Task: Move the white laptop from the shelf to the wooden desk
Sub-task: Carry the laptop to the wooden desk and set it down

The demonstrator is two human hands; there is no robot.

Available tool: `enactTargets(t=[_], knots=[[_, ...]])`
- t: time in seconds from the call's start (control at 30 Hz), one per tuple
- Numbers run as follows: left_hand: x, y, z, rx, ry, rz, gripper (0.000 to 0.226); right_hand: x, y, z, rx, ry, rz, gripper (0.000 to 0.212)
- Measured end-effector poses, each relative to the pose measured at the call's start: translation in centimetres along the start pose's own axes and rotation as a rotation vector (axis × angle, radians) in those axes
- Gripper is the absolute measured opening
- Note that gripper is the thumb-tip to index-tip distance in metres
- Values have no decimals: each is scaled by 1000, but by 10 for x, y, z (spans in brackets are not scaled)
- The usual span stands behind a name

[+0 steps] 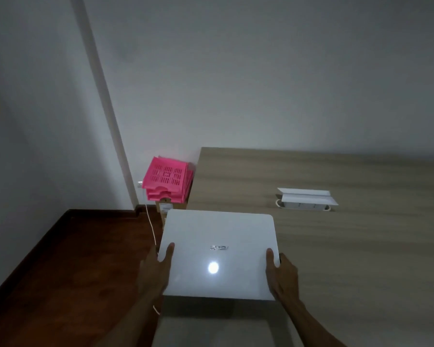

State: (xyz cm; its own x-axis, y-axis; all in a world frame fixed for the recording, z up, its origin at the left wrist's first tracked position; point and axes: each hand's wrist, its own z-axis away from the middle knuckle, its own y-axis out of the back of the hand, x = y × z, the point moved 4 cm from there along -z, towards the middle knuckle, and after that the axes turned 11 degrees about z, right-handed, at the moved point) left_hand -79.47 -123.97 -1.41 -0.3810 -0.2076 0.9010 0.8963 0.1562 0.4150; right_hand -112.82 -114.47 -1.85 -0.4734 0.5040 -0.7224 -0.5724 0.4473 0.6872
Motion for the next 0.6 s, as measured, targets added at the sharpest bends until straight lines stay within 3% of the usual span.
enactTargets(t=[0.1,0.3,0.6], knots=[[4,-28,-37,-19,44,-5,90,1,-21,-47,-12,-27,24,52],[-2,-76,-108,6,88,0,68,1,-68,-114,-36,-78,89,50],[-34,-125,-175,-37,100,-204,61,25,-128,-166,-72,-163,244,54]])
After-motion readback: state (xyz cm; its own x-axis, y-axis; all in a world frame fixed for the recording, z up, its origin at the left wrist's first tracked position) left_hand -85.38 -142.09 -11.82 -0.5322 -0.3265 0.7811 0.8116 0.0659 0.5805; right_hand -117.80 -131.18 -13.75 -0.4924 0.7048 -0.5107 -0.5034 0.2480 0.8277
